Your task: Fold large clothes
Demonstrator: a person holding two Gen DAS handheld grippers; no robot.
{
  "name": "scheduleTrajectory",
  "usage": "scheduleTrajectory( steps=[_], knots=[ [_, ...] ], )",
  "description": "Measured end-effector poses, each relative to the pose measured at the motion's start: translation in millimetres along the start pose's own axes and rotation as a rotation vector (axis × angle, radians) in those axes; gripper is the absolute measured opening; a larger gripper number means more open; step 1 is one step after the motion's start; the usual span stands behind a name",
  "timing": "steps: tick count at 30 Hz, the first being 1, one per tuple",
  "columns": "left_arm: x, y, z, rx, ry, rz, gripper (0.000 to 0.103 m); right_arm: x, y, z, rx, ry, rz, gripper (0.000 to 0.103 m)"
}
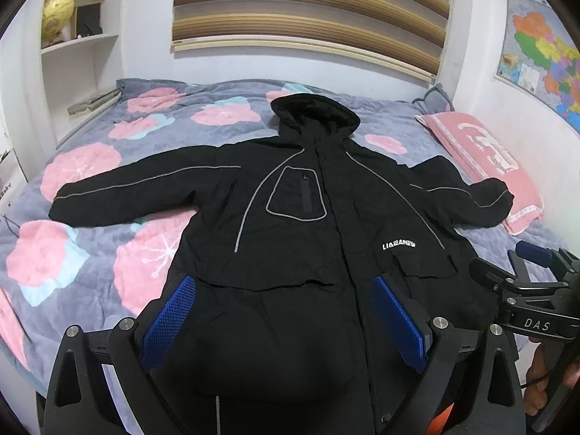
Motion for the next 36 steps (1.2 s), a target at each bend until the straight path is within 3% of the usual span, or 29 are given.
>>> scheduleTrajectory(
  steps=[24,30,36],
  knots=[
    [-2.2,35.9,36.4,0.009,-0.088,0.036,0.098,15.5,40.2,24.5,0.015,-0.032,0.035,0.103],
    [-1.8,43.7,91.5,0.097,-0.158,0.005,0.098,37.1,80.7,41.7,0.111,-0.011,-0.041,0.103],
    [7.7,40.9,189.7,0.227,-0.253,-0.074,0.098,55.1,133.2,43.9,0.216,-0.024,-0.158,0.103]
  ],
)
Point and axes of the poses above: each gripper's, at about its wrist camera, not at the fingertips, and y roughly the way its jaws point, z to its left, x to its top, the point moved 4 cm from there along y, roughly the way its jaws point, and after that the axes turned 8 degrees about -x, right-handed, at the moved point
